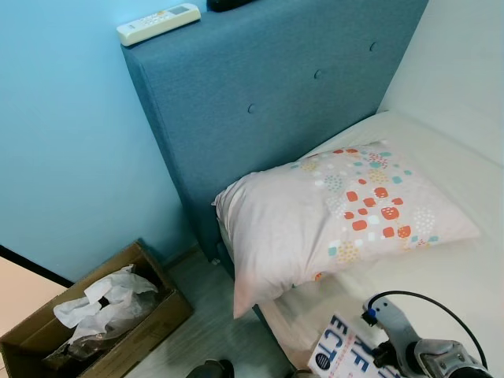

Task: Clean up the room

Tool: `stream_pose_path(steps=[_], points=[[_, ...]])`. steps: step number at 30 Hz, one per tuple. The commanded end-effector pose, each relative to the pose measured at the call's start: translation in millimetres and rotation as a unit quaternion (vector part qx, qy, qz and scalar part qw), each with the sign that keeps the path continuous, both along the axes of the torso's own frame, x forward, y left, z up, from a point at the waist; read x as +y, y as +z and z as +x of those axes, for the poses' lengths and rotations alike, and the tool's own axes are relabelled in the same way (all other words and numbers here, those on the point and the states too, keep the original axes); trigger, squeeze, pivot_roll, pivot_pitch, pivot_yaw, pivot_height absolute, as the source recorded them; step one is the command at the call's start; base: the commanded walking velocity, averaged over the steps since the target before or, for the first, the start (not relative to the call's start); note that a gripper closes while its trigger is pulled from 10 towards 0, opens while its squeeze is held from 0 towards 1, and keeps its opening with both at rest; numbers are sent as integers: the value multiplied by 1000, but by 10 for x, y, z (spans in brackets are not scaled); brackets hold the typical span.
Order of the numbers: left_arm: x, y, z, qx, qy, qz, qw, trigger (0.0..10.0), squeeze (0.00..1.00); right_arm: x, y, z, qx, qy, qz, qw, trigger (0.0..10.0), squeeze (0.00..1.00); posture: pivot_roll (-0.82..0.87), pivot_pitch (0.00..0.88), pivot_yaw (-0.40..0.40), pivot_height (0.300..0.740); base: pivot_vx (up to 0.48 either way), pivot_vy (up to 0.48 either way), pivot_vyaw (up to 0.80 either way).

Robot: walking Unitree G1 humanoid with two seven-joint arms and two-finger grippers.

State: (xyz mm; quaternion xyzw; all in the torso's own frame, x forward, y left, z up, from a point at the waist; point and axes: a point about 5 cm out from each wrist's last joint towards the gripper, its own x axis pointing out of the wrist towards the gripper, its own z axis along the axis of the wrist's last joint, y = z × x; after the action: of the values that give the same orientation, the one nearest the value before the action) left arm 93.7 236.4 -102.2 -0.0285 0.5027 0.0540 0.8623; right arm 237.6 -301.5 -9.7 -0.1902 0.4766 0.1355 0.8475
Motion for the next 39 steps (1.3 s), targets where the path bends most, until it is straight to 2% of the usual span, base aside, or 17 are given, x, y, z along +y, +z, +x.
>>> stream_pose_path(steps=[1, 8, 15, 16, 17, 18, 25, 39], points=[[33, -34, -176, 27, -1, 3, 1000, 10000, 0, -109, -17, -74, -6, -31, -26, 999, 10000, 0, 44, 316, 57, 702, 0, 0, 0], [36, -33, -181, 27, -2, 3, 1000, 10000, 0, -180, 30, -40, -45, -77, -43, 995, 10000, 0, 43, 317, 59, 702, 0, 0, 0], [27, -35, -184, 27, -2, 2, 1000, 10000, 0, -131, -43, -101, -28, -70, -36, 996, 10000, 0, 45, 317, 57, 702, 0, 0, 0], [27, -36, -184, 27, -2, 2, 1000, 10000, 0, -113, -59, -112, -24, -62, -34, 997, 10000, 631, 45, 317, 57, 702, 0, 0, 0], [27, -36, -184, 27, -2, 2, 1000, 10000, 0, -113, -59, -112, -24, -62, -34, 997, 10000, 631, 45, 317, 57, 702, 0, 0, 0], [26, -36, -184, 27, -2, 2, 1000, 10000, 0, -101, -69, -119, -22, -56, -32, 998, 10000, 1000, 45, 317, 57, 702, 0, 0, 0], [27, -35, -181, 27, -2, 2, 1000, 10000, 0, -156, -18, -73, -44, -77, -56, 994, 10000, 1000, 44, 316, 58, 702, 0, 0, 0], [-12, -35, -120, 23, -1, -1, 1000, 10000, 0, -278, 92, -15, -48, -64, -109, 991, 10000, 1000, 31, 285, 51, 702, 0, 0, 0]])
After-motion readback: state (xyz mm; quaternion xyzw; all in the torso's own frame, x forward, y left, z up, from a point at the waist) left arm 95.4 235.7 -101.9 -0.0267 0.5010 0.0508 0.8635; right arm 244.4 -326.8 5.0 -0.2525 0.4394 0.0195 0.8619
